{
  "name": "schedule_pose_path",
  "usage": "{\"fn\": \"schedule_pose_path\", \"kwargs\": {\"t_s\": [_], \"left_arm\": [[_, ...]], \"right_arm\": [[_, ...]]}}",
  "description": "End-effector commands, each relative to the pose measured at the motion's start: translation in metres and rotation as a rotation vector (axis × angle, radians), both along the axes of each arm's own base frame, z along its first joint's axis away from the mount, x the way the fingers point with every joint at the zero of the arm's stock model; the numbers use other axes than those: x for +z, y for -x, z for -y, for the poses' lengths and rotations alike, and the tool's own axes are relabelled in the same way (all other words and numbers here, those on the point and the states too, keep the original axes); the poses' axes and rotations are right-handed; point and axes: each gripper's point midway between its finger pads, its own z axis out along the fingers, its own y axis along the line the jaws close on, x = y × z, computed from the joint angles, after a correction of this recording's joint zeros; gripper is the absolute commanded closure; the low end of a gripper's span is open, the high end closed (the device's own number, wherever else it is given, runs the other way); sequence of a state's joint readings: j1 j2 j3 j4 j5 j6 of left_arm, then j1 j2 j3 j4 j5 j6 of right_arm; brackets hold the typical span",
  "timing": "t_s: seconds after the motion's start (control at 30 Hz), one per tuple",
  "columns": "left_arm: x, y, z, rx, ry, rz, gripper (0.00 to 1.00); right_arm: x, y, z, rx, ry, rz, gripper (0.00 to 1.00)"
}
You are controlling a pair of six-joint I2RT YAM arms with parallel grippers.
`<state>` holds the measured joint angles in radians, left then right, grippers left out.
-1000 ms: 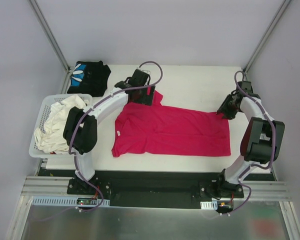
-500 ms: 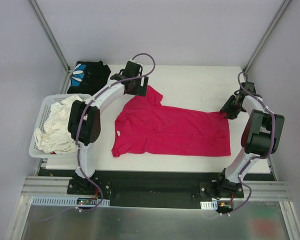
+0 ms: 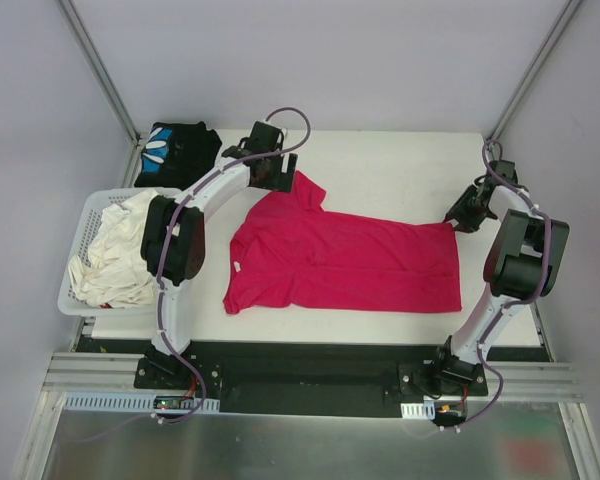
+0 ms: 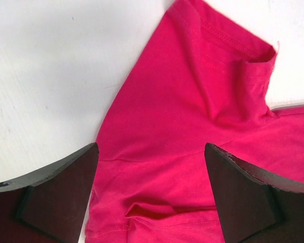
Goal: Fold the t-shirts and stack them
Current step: Grap the side of the flattened tshirt furthest away from the robot with both arms
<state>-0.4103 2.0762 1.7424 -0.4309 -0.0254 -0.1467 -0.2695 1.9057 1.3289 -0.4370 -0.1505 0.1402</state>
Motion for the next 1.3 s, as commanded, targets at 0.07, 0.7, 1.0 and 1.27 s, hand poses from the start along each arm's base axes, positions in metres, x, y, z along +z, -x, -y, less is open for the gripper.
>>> {"fn": "schedule_pose_path", "kwargs": {"t_s": [0.07,0.7,1.0,1.27], "left_arm": [[0.027,-0.017,0.009,-0.046,0.050,0.069,0.15],[0.032,-0.018,0.010,-0.061,0.048,0.082,0.16],[0.039,-0.018,0.009,-0.064,0.049,0.097,0.15],[0.037,-0.021,0.010,-0.067,0.047,0.098,0.15]], "right_arm": [[0.006,-0.020,0.012,-0.008,0.000,0.049,0.60],[-0.010,-0.019,0.016,-0.028,-0.004,0.034,0.62],[-0.016,-0.016,0.020,-0.054,0.007,-0.013,0.62],[-0.018,-0.013,0.024,-0.072,0.030,-0.035,0.62]]}}
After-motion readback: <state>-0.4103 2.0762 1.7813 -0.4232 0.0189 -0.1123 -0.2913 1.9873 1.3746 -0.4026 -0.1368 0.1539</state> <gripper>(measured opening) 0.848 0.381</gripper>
